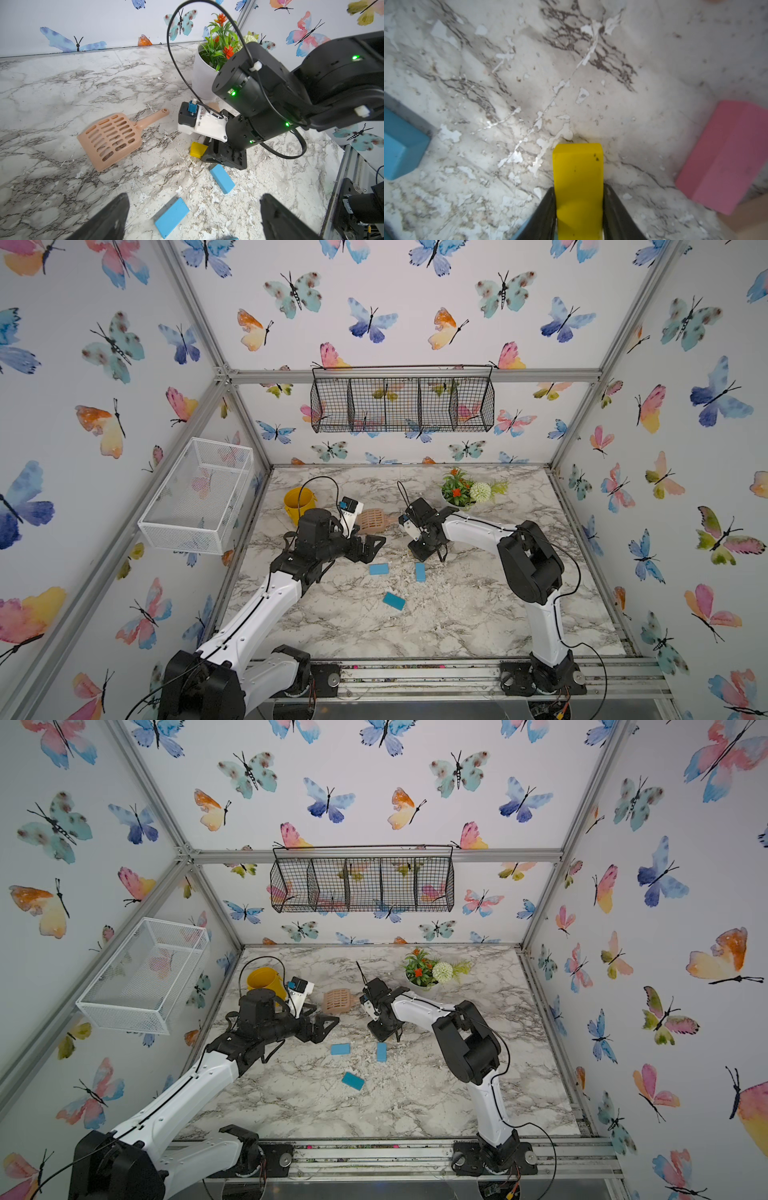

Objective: Assemble the letter c with building blocks
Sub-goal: Assemble the building block at the center of the board.

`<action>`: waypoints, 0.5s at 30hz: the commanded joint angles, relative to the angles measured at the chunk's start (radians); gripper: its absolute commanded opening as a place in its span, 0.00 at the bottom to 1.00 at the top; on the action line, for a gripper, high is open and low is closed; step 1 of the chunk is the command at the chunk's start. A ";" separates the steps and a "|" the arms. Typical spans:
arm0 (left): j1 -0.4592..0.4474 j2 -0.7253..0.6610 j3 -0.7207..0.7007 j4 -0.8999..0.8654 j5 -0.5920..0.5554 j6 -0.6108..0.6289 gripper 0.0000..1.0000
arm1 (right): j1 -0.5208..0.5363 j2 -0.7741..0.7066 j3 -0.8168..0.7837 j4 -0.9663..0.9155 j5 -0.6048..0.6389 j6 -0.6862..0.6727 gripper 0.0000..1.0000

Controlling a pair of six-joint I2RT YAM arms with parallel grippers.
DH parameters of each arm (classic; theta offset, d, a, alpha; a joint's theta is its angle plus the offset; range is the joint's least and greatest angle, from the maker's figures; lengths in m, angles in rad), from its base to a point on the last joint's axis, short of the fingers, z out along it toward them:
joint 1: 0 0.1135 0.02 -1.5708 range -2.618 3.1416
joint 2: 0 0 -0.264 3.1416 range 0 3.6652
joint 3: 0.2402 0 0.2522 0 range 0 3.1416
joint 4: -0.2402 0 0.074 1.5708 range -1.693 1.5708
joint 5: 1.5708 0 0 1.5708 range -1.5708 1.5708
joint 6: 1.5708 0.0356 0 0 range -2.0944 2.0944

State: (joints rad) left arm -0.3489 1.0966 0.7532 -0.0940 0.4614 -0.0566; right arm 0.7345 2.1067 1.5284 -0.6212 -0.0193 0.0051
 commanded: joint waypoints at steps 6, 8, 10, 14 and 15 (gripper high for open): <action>-0.001 -0.003 -0.002 0.014 -0.006 0.007 0.99 | 0.005 0.007 0.044 0.010 -0.024 0.306 0.32; -0.002 -0.001 0.000 0.014 -0.003 0.005 0.99 | 0.005 0.006 0.037 0.023 -0.027 0.377 0.32; -0.002 -0.002 0.000 0.014 -0.003 0.003 0.99 | 0.005 0.006 0.027 0.029 -0.018 0.437 0.32; -0.002 -0.004 -0.002 0.014 0.001 -0.002 0.99 | 0.005 -0.007 -0.011 0.065 -0.002 0.523 0.32; -0.002 -0.004 -0.001 0.014 0.000 -0.002 0.99 | 0.007 -0.011 -0.018 0.073 -0.002 0.537 0.32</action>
State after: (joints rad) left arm -0.3489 1.0966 0.7532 -0.0940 0.4610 -0.0570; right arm 0.7345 2.1067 1.5375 -0.5709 -0.0292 0.4316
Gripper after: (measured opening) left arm 0.986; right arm 0.338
